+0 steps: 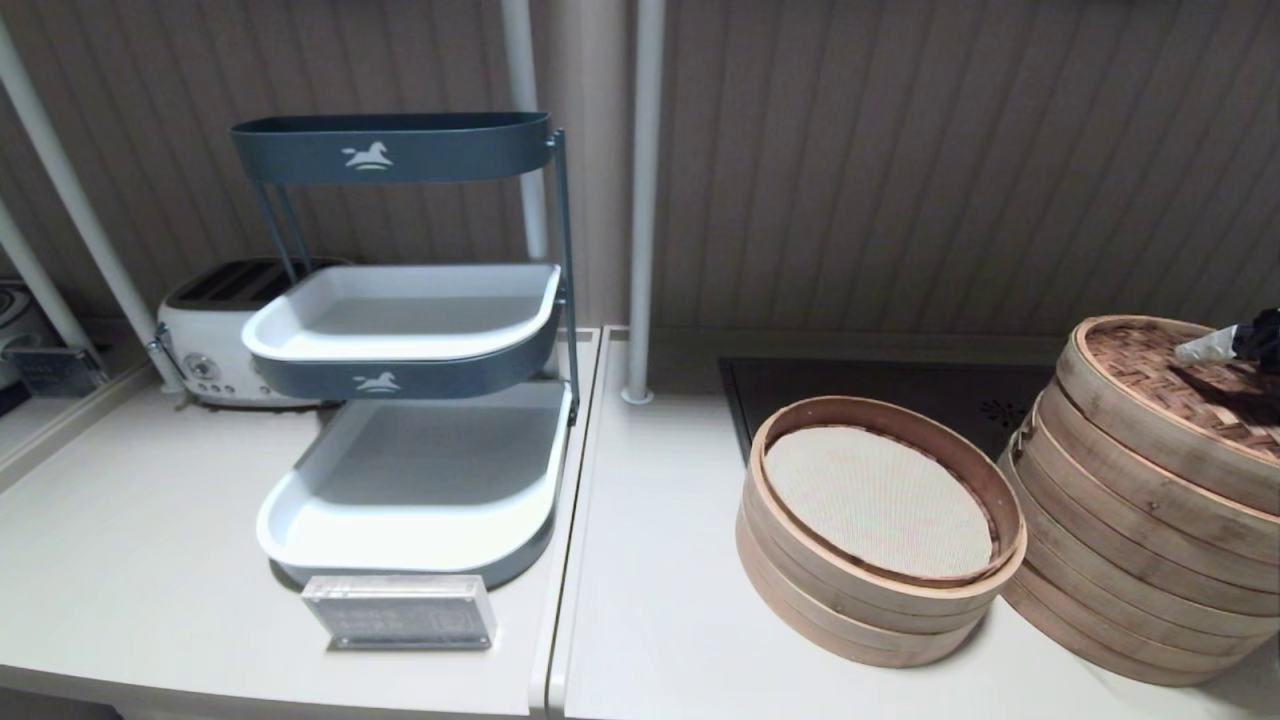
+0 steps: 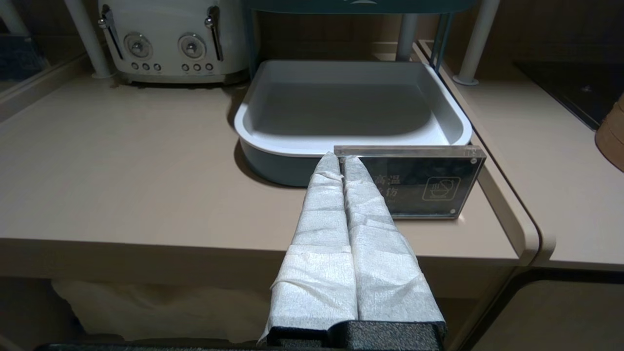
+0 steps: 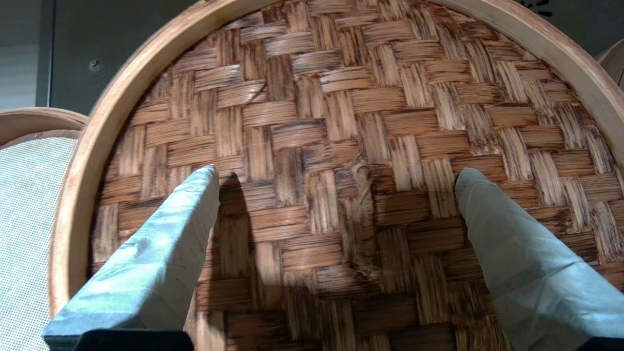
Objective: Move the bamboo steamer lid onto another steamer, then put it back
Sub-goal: Pick up the steamer
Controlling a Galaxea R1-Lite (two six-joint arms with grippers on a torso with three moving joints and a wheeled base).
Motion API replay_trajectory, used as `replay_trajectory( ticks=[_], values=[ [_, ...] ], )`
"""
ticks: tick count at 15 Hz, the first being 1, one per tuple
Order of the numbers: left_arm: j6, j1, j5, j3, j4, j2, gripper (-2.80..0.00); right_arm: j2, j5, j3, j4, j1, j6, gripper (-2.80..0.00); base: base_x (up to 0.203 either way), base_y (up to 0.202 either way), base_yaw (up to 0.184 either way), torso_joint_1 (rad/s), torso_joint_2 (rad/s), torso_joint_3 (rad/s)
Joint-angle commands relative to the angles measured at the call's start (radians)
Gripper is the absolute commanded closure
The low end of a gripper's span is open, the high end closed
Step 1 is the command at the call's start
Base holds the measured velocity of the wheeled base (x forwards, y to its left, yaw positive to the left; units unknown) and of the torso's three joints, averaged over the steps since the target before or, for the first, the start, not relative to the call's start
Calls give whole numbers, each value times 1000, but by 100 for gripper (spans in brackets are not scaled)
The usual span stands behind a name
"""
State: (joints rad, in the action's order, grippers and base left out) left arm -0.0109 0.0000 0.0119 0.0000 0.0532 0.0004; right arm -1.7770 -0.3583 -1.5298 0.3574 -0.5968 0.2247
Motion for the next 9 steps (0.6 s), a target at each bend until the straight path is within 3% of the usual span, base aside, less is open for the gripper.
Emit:
replay_trajectory(
  ticks=[1, 8, 9],
  values=[
    [0, 0, 0, 28, 0, -2, 0, -5, -4, -2, 2, -8, 5, -280, 0, 0, 0, 0, 0, 0],
    [0, 0, 0, 28, 0, -2, 0, -5, -4, -5, 2, -18, 12, -280, 0, 0, 0, 0, 0, 0],
    [0, 0, 0, 28, 0, -2, 0, -7, -4, -6, 3, -18, 12, -138, 0, 0, 0, 0, 0, 0]
  ],
)
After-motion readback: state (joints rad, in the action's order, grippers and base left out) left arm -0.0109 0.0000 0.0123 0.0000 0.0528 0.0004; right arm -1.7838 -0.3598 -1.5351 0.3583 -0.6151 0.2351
